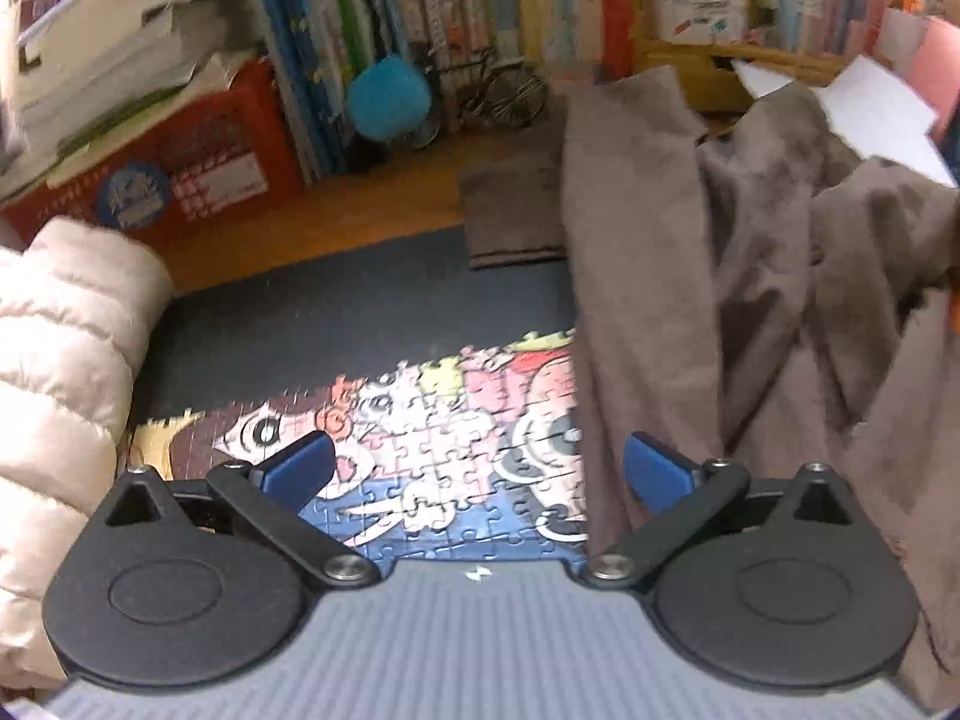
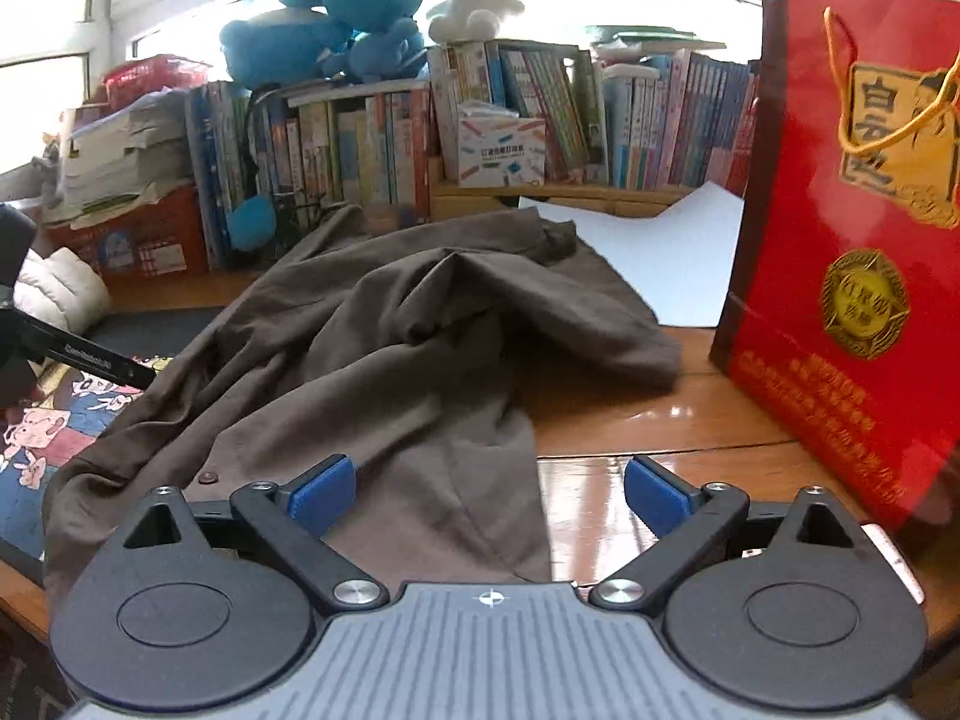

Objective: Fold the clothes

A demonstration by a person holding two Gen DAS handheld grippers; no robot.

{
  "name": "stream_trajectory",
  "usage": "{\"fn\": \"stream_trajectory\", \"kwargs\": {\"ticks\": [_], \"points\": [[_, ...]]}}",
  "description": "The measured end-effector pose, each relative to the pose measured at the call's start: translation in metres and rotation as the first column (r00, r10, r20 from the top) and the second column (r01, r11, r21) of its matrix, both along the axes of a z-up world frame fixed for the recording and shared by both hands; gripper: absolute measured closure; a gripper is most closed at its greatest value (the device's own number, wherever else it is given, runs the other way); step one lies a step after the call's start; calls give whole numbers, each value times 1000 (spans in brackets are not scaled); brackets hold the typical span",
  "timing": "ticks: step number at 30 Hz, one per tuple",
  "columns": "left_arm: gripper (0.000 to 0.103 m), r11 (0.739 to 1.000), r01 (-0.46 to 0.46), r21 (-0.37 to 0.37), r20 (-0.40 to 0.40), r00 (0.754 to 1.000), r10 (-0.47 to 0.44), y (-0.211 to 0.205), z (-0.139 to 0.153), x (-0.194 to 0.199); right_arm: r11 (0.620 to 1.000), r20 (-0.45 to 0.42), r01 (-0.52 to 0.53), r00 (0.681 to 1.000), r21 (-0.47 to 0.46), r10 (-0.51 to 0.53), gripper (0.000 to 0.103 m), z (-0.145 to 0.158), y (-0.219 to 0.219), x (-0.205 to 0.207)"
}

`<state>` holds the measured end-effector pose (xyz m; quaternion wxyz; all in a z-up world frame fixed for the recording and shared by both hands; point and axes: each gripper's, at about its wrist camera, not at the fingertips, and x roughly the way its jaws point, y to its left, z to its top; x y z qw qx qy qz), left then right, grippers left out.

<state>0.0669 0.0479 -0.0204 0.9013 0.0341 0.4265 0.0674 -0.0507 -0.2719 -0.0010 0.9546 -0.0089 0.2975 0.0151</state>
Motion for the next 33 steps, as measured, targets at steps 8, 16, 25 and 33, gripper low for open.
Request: {"fn": "stream_trajectory", "kwargs": {"ticks": [8,16,25,33], "points": [[0,998,14,65,20,1000,-15,-16,-10,-13,997,-31,-6,999,78,9,5,-12,-3,7],[0,984,140,-113,18,990,-139,-27,-2,-12,997,-43,-4,999,79,8,5,-13,-5,6],[50,976,152,-158,-39,986,-160,-38,-12,5,998,-36,6,999,64,-3,12,-17,0,9],[100,951,213,-225,38,977,-210,-34,11,-11,994,-44,22,999,103,-18,55,-19,0,17]]}}
